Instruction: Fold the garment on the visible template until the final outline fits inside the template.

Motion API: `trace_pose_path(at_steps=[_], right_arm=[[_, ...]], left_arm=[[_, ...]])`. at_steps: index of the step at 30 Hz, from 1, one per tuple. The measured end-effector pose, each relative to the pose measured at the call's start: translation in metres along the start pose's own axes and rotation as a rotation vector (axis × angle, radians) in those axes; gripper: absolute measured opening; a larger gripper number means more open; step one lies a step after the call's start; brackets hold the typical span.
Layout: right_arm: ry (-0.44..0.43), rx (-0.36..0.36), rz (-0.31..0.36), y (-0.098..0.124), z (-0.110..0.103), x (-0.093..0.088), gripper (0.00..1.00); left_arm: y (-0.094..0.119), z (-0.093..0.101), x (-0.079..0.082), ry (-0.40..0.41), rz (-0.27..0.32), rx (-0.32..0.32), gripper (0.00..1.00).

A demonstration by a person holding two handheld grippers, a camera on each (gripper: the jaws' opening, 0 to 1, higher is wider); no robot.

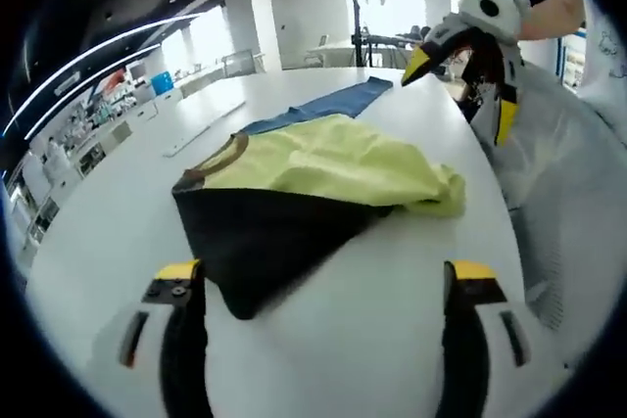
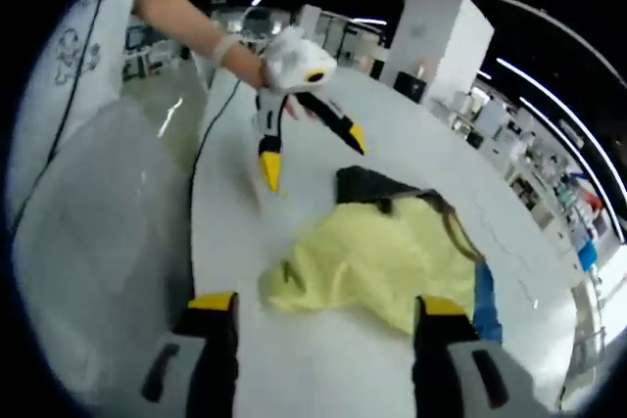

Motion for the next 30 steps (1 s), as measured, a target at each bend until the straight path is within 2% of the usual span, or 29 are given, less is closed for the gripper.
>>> trace_pose_path(at_steps=[4,8,9,11,15,18,20,22,25,27,28,30], right_arm=[[0.135,0.022,-0.007,-0.017,-0.011,0.003,0.65],[0.272,0.033,-0.013,-0.026,-0.017,0.004,0.55],[0.3,0.048,-0.038,-0.03,-0.02,0.0,0.56],[0.36,0.091,-0.04,-0.034,-0.028,-0.004,0.57],[0.525,0.088,-0.07,-0.041,-0.029,-0.012,0.49],[0.477,0.116,-0.076,-0.048,-0.032,-0.014,0.5],[0.51,0.114,-0.072,-0.052,-0.03,-0.014,0.44],[0.509,0.117,-0.071,-0.054,-0.028,-0.012,0.37],[0.491,0.132,-0.081,-0.057,-0.028,-0.012,0.33],[0.486,0.132,-0.08,-0.057,-0.026,-0.012,0.22],[0.473,0.13,-0.08,-0.057,-0.024,-0.011,0.13],[0.463,0.134,-0.083,-0.056,-0.021,-0.011,0.07]], left_arm=[[0.007,-0.001,-0.004,0.023,0.012,0.022,0.97],[0.012,0.002,-0.004,0.045,0.026,0.035,0.97],[0.013,0.002,-0.004,0.048,0.028,0.035,0.97],[0.015,0.004,-0.007,0.062,0.023,0.035,0.99],[0.02,0.008,-0.011,0.088,0.025,0.033,0.99],[0.025,0.009,-0.012,0.097,0.027,0.044,0.99],[0.029,0.011,-0.012,0.102,0.03,0.052,0.98],[0.033,0.012,-0.014,0.117,0.039,0.055,0.98],[0.038,0.014,-0.016,0.129,0.04,0.07,0.98],[0.04,0.016,-0.017,0.14,0.05,0.079,0.97],[0.042,0.016,-0.018,0.147,0.053,0.083,0.97],[0.042,0.018,-0.02,0.15,0.051,0.09,0.97]])
Point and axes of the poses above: the point that each gripper's makers call its tool centre point, and the gripper's own axes: y roughly backward along the fingers, z roughly to its right, x roughly out of its top, the point moved 1 cm from there along y, roughly backward along the fingers, and after that the axes turned 6 degrees about -x, right-handed, at the moved point
